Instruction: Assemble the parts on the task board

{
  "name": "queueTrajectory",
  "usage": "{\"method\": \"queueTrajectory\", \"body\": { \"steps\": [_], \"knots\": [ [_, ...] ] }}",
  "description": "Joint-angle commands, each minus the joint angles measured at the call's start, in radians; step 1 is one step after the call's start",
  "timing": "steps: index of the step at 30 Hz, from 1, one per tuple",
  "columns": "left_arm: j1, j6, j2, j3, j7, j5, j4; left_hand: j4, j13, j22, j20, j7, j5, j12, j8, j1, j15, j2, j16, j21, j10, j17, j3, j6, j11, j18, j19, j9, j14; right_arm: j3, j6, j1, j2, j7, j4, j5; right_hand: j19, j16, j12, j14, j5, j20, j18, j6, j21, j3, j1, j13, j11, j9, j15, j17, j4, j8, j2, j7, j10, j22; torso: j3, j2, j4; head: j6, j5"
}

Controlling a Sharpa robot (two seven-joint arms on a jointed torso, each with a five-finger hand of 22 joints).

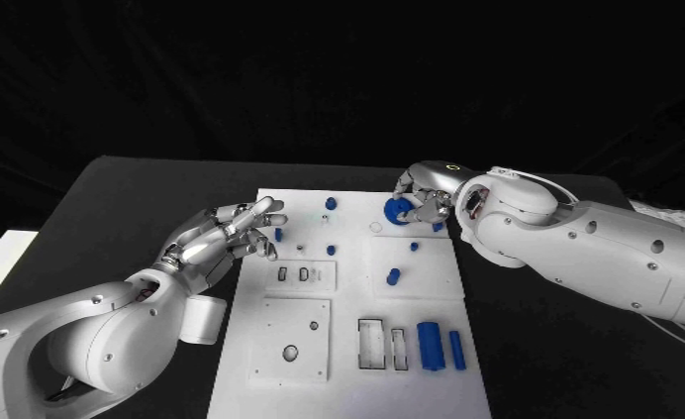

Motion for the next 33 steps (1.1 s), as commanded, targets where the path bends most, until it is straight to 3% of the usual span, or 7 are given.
{"method": "queueTrajectory", "body": {
  "steps": [1, 15, 23, 33],
  "knots": [
    [0.001, 0.023, 0.001, 0.001, 0.004, -0.004, 0.001, -0.006, 0.001, 0.0, 0.001, 0.006, 0.002, -0.005, -0.006, 0.006, 0.001, 0.008, -0.003, 0.004, -0.005, 0.001, 0.002, -0.004, 0.001, 0.012, -0.005, -0.001, -0.004, -0.003, -0.003, -0.005, 0.001, 0.009, 0.002, -0.007, 0.01, 0.003, 0.003, 0.099, 0.024, 0.002, -0.012, 0.008, 0.008, 0.016, -0.026, 0.241, -0.007, -0.002, -0.004, 0.233, 0.001, 0.005, 0.0, -0.001, 0.088, 0.024, -0.0003, 0.0, 0.0004, -0.001, 0.0],
    [0.001, 0.022, -0.001, 0.001, 0.0, -0.004, 0.003, -0.006, 0.001, 0.0, 0.001, 0.006, 0.002, -0.005, -0.006, 0.006, 0.001, 0.008, -0.003, 0.004, -0.005, 0.001, 0.002, -0.004, 0.001, 0.012, -0.006, -0.001, -0.004, -0.003, 0.005, -0.007, 0.003, -0.002, 0.002, -0.005, 0.015, 0.002, -0.004, 0.099, 0.077, 0.001, -0.014, 0.012, 0.014, 0.036, -0.066, 0.236, -0.009, -0.006, -0.005, 0.231, -0.005, -0.003, -0.024, -0.002, 0.084, 0.035, -0.0007, -0.001, -0.0004, -0.003, 0.003],
    [0.001, 0.023, 0.0, 0.001, -0.002, -0.004, 0.003, -0.005, 0.001, 0.0, 0.001, 0.007, 0.002, -0.006, -0.007, 0.005, 0.001, 0.009, -0.003, 0.004, -0.006, 0.001, 0.002, -0.005, 0.001, 0.012, -0.006, -0.001, -0.005, -0.003, -0.059, -0.008, 0.005, 0.019, 0.021, -0.037, 0.021, 0.002, -0.004, 0.099, 0.132, 0.0, -0.017, 0.018, 0.019, 0.062, -0.082, 0.236, -0.011, -0.006, -0.006, 0.23, -0.012, -0.011, -0.032, -0.003, 0.084, 0.048, 0.0002, 0.0, 0.0006, -0.002, 0.004],
    [0.001, 0.025, 0.001, 0.001, -0.003, -0.004, 0.004, -0.005, 0.001, 0.0, 0.001, 0.007, 0.002, -0.006, -0.007, 0.004, 0.002, 0.009, -0.004, 0.004, -0.007, 0.001, 0.002, -0.005, 0.002, 0.012, -0.007, -0.001, -0.005, -0.003, -0.119, -0.006, 0.018, 0.025, 0.072, -0.072, 0.029, 0.001, -0.003, 0.099, 0.136, -0.001, -0.02, 0.025, 0.027, 0.069, -0.097, 0.238, -0.011, -0.006, -0.007, 0.23, -0.01, -0.014, -0.037, -0.004, 0.085, 0.065, -0.001, 0.0, 0.0016, -0.001, 0.002]
  ]
}}
